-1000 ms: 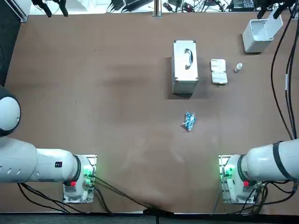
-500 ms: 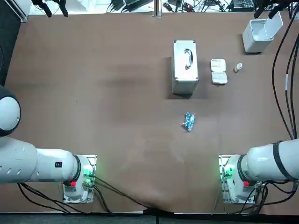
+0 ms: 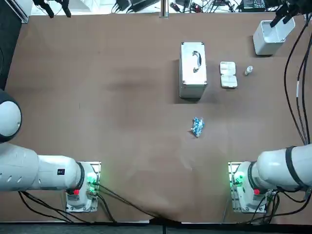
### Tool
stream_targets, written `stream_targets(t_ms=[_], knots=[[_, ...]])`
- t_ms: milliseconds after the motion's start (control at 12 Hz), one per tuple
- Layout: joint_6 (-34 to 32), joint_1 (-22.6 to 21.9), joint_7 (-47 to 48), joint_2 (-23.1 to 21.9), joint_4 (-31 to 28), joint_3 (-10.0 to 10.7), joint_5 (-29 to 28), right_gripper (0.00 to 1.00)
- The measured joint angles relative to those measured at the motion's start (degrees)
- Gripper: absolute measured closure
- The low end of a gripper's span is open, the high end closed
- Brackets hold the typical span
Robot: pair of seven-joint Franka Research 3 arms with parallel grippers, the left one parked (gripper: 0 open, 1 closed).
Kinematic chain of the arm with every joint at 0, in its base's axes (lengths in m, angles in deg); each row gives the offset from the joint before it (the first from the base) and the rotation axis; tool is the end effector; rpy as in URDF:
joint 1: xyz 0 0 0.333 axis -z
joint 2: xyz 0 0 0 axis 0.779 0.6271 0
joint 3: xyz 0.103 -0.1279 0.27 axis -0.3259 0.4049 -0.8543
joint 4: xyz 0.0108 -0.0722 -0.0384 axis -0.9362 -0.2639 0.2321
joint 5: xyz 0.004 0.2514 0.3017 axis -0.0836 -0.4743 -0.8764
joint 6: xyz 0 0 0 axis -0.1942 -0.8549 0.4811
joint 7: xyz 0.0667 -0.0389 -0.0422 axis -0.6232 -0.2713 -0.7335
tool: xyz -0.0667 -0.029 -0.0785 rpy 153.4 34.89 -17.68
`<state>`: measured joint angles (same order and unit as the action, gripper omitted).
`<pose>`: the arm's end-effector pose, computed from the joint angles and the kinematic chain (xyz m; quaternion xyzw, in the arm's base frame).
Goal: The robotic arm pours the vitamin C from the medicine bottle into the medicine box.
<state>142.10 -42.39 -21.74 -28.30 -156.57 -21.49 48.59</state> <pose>0.5700 -0.1254 0.5201 -0.9849 -0.1509 -0.0513 0.0674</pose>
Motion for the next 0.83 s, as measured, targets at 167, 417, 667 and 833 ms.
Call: stream_targets(t_ms=[167, 417, 667, 833], knots=[[3.61, 0.14, -5.32, -0.94, -3.21, -0.01, -2.25, 0.0], [8.58, 0.64, -14.87, -3.42, -9.97, 0.01, -7.06, 0.0], [12.78, 4.47, -31.9, -4.19, -17.56, 0.36, -17.48, 0.0], [15.28, 6.81, -40.03, -4.06, -21.28, 0.48, -22.99, 0.0]])
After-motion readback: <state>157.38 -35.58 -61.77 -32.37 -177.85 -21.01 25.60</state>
